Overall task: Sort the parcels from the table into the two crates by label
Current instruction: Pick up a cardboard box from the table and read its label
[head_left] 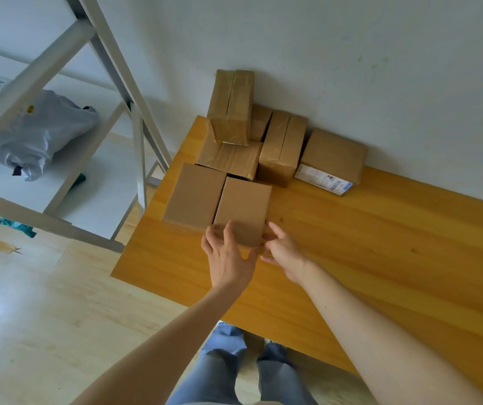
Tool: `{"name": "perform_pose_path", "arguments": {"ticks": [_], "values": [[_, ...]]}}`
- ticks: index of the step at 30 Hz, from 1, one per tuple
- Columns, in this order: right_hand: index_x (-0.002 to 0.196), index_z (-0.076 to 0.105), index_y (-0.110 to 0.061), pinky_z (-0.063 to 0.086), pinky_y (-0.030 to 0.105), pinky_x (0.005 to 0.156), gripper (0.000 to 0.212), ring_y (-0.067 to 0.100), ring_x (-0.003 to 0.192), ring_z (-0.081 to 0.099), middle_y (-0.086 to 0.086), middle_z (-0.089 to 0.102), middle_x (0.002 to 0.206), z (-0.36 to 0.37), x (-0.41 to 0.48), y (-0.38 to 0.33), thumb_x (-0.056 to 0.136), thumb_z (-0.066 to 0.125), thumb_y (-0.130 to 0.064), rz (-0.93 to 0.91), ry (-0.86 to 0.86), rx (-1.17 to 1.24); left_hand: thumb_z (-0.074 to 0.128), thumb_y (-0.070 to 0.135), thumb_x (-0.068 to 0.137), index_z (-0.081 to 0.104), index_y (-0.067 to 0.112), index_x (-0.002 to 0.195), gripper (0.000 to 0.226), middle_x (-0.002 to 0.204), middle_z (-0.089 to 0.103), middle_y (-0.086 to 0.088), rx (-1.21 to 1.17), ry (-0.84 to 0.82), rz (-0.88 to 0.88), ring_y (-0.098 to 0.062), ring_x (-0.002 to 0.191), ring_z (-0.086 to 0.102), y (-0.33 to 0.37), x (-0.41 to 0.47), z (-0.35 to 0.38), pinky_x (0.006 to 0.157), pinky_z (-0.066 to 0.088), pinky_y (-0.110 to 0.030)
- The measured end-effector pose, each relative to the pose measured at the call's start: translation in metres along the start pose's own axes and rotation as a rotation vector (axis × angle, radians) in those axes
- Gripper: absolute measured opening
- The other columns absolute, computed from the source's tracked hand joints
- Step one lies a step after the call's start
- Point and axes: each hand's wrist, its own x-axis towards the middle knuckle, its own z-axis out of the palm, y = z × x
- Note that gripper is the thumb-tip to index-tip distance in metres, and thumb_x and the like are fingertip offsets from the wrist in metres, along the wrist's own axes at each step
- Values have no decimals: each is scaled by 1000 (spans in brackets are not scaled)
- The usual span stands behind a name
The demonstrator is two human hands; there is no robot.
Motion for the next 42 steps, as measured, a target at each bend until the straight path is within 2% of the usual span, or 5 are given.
{"name": "perform_pose_path", "arguments": {"ticks": [7, 17, 22, 34, 42], "values": [[150, 27, -24, 50, 35, 96, 67, 20, 120, 49, 6, 41, 146, -2, -6, 1, 92, 36, 9, -4, 26, 15, 68, 49, 81, 31, 13, 141, 79, 136, 28, -15, 47, 41, -60, -32, 124, 23, 3, 10, -2, 103, 28, -36], [141, 45, -22, 48, 34, 90, 53, 23, 125, 50, 10, 49, 140, -22, 9, 27, 94, 42, 4, 57, 32, 73, 67, 64, 74, 10, 21, 149, 104, 148, 18, -11, 116, 12, -195, -31, 132, 20, 20, 3, 15, 106, 24, -42], [143, 41, -25, 43, 40, 102, 52, 17, 115, 51, -3, 56, 116, -32, 8, 31, 98, 42, -1, 38, -67, 82, 67, 69, 69, 1, 18, 151, 117, 150, 15, -13, 122, 26, -276, -33, 135, 20, 35, 4, 27, 109, 23, -48], [142, 43, -20, 37, 44, 109, 41, 19, 129, 45, -2, 50, 138, -58, 14, 30, 101, 45, -13, -52, -175, 88, 76, 58, 60, 8, 33, 147, 114, 137, 30, -14, -35, -47, -334, -36, 124, 34, 51, 5, 12, 104, 37, -47], [130, 48, -14, 53, 32, 72, 35, 21, 104, 62, 6, 64, 116, -69, -7, 15, 96, 55, -12, -32, -201, 428, 81, 39, 66, 14, 39, 148, 106, 135, 45, -2, -546, -254, -294, -22, 115, 52, 44, -7, -24, 87, 51, -34]]}}
